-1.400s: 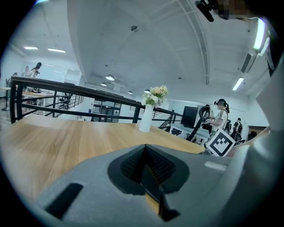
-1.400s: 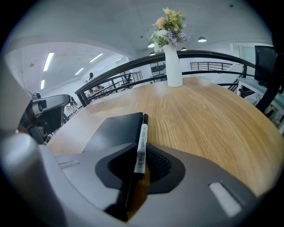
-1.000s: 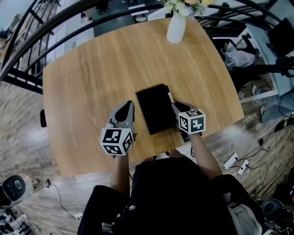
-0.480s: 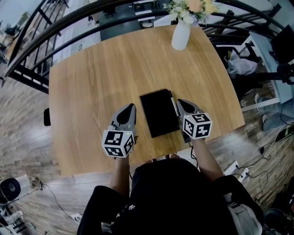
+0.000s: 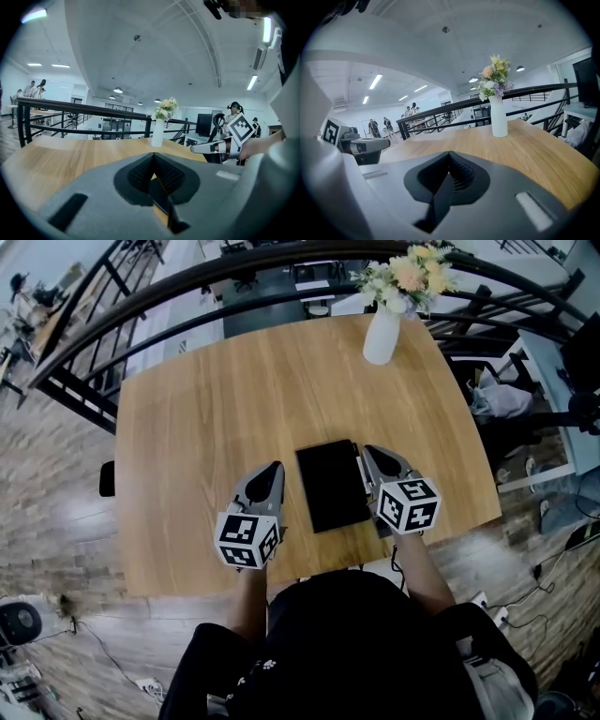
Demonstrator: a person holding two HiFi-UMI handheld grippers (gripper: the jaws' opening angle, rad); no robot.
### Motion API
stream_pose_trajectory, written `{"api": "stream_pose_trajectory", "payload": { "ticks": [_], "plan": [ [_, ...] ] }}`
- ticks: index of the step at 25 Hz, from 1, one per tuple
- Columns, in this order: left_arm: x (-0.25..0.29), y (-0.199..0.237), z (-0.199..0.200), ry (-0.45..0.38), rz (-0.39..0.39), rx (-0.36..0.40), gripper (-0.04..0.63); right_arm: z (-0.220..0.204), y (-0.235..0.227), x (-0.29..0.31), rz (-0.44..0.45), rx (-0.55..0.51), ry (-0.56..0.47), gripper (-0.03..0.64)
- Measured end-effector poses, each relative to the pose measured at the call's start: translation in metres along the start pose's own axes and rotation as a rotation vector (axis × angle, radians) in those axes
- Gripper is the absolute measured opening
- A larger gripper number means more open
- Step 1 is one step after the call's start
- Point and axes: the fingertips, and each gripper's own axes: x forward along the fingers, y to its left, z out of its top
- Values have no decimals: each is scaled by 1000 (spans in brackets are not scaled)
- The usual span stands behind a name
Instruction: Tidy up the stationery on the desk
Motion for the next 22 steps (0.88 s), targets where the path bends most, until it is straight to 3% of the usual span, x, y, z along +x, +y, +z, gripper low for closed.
{"api": "stream_pose_trajectory", "payload": {
  "ticks": [10,22],
  "plan": [
    [-2,-8,13,-16,14,13,-8,33,10,-3,57,-38,-48,11],
    [4,-14,10,-16,13,8,-8,32,7,-5,67,-53,-38,11]
  ]
}}
